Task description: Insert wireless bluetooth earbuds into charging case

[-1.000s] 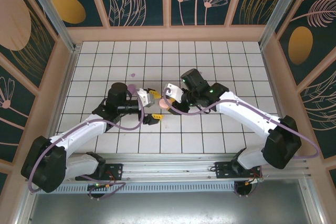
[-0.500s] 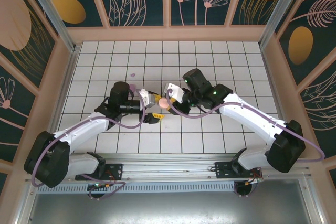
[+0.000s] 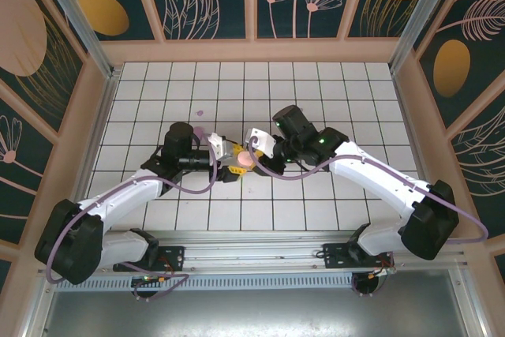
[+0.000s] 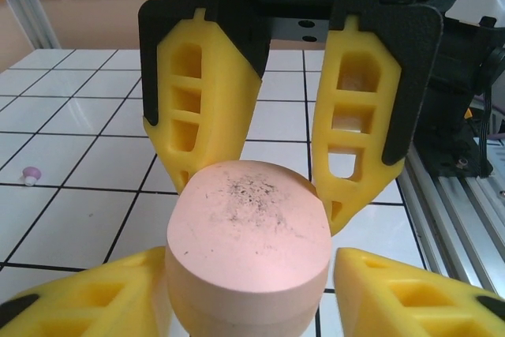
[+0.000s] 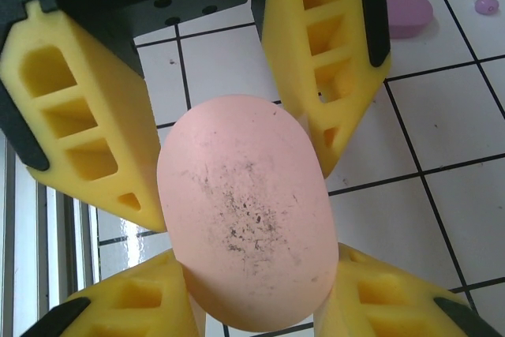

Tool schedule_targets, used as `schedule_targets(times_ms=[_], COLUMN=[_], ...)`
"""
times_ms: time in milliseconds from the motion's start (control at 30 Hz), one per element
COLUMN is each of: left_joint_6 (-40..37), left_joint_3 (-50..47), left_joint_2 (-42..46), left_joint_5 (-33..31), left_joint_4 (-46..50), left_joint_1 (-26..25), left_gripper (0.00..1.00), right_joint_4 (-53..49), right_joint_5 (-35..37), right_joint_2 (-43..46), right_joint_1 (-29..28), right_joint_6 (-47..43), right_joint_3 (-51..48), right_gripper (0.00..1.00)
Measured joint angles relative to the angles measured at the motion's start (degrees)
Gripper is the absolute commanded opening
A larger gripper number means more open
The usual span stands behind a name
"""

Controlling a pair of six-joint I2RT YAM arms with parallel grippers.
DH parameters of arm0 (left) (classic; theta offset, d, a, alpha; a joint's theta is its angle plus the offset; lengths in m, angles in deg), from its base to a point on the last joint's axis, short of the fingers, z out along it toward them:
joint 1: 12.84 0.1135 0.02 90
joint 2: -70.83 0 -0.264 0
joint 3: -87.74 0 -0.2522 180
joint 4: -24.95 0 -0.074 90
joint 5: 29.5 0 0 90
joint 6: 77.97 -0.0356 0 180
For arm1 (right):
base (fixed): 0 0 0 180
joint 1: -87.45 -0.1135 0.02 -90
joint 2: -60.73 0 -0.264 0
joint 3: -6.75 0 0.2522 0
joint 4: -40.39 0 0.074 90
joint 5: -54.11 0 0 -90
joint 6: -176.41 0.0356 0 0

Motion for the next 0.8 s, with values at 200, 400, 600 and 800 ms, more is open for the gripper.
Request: schedule_targets(times_ms=[200, 400, 600, 800], left_joint_6=[-0.7, -0.9, -0.9, -0.8], left_joint_3=[0.0, 0.0, 0.0, -0.6], left_joint_2=[0.3, 1.3, 2.8, 5.7], left_joint_5=[-0.4, -0.9, -1.6, -2.9], left_joint_4=[0.8, 1.3, 1.8, 2.2], left_joint_1=[0.0, 0.1, 0.1, 0.2], left_gripper=[0.28, 0.2, 0.12, 0.09], right_joint_4=[-0.9, -1.0, -0.7, -0.5], right_joint_5=[-0.2, -0.3, -1.0, -4.1], right_joint_2=[0.0, 0.0, 0.0, -0.2], right_joint_1=[0.0, -0.2, -0.2, 0.7], right_joint_6=[0.0, 0.4, 1.6, 2.1], right_joint_3=[0.1, 0.5, 1.1, 2.2], right_gripper=[0.15, 0.22, 0.25, 0.26])
